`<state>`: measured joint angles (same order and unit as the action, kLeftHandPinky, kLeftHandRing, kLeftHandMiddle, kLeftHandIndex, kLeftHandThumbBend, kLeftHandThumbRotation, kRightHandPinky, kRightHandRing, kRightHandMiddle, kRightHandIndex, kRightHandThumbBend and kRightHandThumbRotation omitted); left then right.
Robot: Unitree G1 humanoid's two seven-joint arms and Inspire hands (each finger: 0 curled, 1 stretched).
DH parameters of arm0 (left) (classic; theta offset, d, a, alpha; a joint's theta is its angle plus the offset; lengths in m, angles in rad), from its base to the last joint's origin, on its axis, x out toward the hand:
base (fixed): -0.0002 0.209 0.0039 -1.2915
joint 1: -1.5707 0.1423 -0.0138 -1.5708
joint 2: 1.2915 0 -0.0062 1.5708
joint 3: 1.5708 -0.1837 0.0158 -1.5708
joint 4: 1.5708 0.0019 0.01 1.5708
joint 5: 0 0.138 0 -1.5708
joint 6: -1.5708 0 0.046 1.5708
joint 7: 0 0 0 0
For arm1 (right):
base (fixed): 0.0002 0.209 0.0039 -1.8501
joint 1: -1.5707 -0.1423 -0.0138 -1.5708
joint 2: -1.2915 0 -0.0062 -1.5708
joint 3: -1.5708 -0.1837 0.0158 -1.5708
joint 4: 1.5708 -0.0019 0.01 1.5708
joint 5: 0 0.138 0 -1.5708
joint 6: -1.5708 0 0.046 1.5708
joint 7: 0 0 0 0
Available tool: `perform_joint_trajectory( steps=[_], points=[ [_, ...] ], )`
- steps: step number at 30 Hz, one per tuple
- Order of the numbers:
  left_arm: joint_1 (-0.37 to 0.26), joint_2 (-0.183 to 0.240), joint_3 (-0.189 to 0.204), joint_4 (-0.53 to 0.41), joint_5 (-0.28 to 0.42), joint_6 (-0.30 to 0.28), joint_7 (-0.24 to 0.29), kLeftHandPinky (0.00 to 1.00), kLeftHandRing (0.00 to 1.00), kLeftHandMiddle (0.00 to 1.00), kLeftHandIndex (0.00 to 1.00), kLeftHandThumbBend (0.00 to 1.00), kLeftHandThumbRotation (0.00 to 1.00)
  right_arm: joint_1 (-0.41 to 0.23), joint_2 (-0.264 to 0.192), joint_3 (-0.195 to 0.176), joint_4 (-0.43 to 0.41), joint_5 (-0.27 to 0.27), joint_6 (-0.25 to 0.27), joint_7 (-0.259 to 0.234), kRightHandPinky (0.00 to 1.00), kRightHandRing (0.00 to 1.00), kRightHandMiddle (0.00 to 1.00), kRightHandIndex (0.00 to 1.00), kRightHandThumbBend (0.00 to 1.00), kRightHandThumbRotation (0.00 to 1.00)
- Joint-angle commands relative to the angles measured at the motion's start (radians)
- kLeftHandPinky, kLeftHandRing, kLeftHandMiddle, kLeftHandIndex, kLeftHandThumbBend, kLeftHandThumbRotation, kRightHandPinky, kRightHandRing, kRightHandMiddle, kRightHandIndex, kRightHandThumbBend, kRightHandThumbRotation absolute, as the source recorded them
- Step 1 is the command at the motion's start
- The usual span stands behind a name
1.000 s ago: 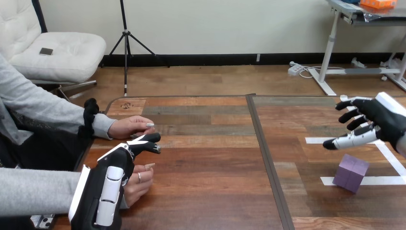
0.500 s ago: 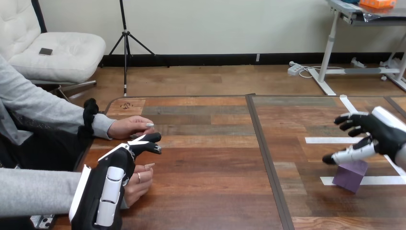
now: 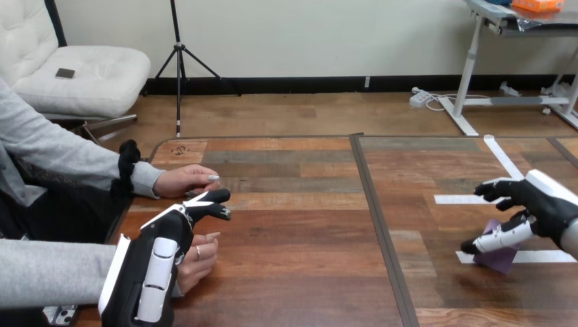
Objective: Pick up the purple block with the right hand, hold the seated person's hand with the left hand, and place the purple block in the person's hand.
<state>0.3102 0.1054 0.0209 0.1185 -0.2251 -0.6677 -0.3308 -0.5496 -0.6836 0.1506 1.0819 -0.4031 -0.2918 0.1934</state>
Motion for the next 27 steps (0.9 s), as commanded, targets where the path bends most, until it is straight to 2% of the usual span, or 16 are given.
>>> perform_joint_trajectory(
  steps=[1, 5, 10, 16, 27],
  points=[
    [-0.057, 0.001, 0.015, 0.001, -0.004, -0.018, -0.003, 0.90, 0.85, 0.78, 0.56, 0.57, 1.00, -0.029, -0.029, 0.002, -0.039, -0.005, -0.016, -0.025, 0.73, 0.84, 0.86, 0.83, 1.00, 0.16],
    [-0.057, 0.001, 0.014, 0.002, -0.006, -0.018, -0.004, 0.89, 0.85, 0.78, 0.56, 0.56, 1.00, -0.021, -0.033, 0.004, -0.042, -0.010, -0.031, -0.034, 0.72, 0.83, 0.85, 0.82, 1.00, 0.16],
    [-0.050, -0.002, 0.013, -0.012, 0.002, -0.008, 0.005, 0.89, 0.85, 0.77, 0.56, 0.56, 1.00, -0.022, -0.036, -0.001, -0.029, -0.002, -0.041, -0.015, 0.73, 0.83, 0.85, 0.82, 1.00, 0.15],
    [-0.049, -0.002, 0.012, -0.013, 0.000, -0.008, 0.006, 0.89, 0.85, 0.77, 0.56, 0.56, 1.00, -0.028, -0.034, 0.001, -0.035, -0.004, -0.003, 0.002, 0.76, 0.84, 0.85, 0.82, 1.00, 0.13],
    [-0.053, 0.003, 0.012, -0.007, -0.010, -0.009, -0.004, 0.90, 0.85, 0.77, 0.56, 0.56, 1.00, -0.022, -0.039, 0.010, -0.038, -0.020, -0.006, -0.013, 0.73, 0.81, 0.83, 0.80, 1.00, 0.06]
  ],
)
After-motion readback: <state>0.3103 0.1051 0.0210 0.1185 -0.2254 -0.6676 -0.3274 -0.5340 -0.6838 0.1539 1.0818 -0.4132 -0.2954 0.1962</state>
